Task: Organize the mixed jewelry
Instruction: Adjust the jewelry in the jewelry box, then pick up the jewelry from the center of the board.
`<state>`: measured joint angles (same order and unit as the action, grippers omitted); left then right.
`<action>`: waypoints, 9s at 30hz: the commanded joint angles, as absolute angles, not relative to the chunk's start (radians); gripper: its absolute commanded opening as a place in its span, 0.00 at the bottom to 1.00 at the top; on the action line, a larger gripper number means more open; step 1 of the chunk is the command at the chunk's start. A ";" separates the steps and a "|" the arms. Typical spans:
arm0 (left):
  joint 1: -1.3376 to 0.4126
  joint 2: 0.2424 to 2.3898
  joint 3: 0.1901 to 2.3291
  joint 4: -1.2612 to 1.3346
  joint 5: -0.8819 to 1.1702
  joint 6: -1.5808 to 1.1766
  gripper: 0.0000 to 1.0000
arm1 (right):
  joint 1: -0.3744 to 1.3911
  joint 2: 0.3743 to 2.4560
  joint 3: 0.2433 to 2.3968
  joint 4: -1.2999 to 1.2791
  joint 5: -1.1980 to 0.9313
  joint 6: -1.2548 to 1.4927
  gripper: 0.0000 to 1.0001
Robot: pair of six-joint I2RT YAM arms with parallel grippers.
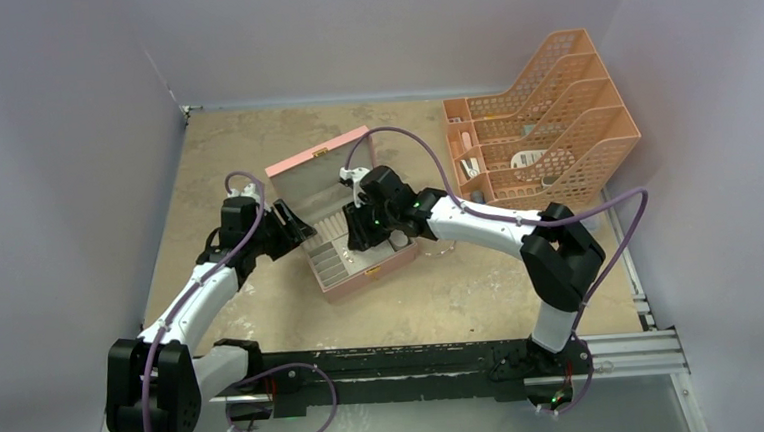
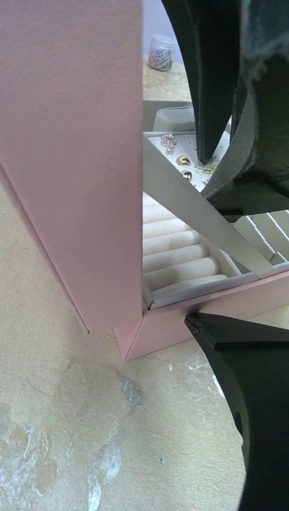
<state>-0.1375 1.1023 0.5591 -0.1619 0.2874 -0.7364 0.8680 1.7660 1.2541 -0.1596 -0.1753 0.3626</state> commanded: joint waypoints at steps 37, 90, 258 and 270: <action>-0.140 1.118 0.595 -0.116 0.292 -0.712 0.55 | 0.864 1.791 1.332 -0.235 -0.286 0.297 0.38; -0.140 1.114 0.595 -0.137 0.295 -0.703 0.55 | 0.844 1.729 1.236 -0.261 -0.433 0.304 0.37; -0.140 0.825 0.701 -0.371 0.160 -0.676 0.59 | 0.621 1.643 1.147 -0.596 0.370 0.983 0.45; -0.140 0.858 0.690 -0.347 0.172 -0.670 0.59 | 0.600 1.699 1.119 -0.652 0.471 1.019 0.46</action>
